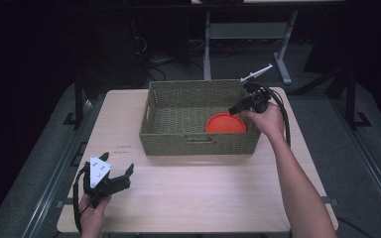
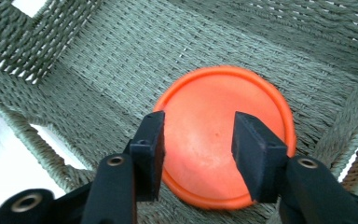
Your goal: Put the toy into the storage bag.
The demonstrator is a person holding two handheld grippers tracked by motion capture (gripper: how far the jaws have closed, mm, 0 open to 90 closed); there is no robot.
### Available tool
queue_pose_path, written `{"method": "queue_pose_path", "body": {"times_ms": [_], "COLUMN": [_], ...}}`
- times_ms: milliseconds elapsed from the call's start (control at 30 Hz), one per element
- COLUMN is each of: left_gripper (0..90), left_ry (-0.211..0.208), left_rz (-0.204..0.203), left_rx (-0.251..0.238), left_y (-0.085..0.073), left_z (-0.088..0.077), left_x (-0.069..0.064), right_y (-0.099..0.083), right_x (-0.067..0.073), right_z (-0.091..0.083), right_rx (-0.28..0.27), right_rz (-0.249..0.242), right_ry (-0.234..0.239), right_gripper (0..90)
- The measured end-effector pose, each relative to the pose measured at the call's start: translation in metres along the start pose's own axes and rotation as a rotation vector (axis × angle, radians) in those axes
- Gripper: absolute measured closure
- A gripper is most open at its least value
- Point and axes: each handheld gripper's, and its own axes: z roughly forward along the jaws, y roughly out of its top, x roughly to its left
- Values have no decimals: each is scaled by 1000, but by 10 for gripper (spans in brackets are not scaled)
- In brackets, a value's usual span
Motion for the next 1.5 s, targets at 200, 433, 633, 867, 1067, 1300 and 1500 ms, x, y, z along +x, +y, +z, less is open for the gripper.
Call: {"method": "queue_pose_path", "body": {"times_ms": [200,433,633,867,1067,1300,1500], "left_gripper": [128,128,128,128,128,128,128], "left_ry": [-1,-3,-2,-3,-5,-5,-4], "left_rz": [1,7,6,8,10,9,10], "left_rx": [0,2,1,-1,3,6,5], "left_y": [0,0,0,0,0,0,0], "left_z": [-1,0,0,0,0,1,0], "left_x": [0,-1,-1,-2,-3,-3,-3], "right_y": [-2,-12,-20,-34,-51,-76,-100], "right_x": [5,9,8,13,19,21,20], "right_z": [-9,-17,-22,-35,-49,-63,-71], "right_rx": [-25,-41,-54,-69,-96,-140,-152], "right_rz": [-9,-25,-26,-61,-93,-110,-135], "right_ry": [29,59,84,108,125,173,182], "right_gripper": [460,413,396,361,346,317,307]}}
